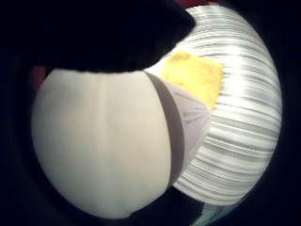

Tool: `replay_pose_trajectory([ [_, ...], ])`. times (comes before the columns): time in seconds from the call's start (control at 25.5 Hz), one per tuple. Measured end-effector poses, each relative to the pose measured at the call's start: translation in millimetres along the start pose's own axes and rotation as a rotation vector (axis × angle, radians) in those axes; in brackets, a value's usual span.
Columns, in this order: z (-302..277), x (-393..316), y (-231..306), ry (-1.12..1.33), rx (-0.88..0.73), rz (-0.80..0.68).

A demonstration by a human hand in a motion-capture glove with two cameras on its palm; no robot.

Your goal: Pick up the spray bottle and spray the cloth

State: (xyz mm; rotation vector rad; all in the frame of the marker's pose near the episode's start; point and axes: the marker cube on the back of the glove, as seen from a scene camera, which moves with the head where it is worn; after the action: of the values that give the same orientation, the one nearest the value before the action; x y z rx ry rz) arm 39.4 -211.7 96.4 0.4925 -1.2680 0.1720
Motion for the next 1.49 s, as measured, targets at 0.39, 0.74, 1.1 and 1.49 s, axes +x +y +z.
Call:
replay_pose_trajectory([
  [0.39, 56, -32, 8, -0.044, -0.135, -0.01],
  [0.74, 137, -51, 10, -0.077, -0.251, -0.066],
  [1.1, 125, -11, 12, -0.047, -0.226, -0.006],
  [1.49, 113, 39, 27, 0.03, -0.246, 0.05],
])
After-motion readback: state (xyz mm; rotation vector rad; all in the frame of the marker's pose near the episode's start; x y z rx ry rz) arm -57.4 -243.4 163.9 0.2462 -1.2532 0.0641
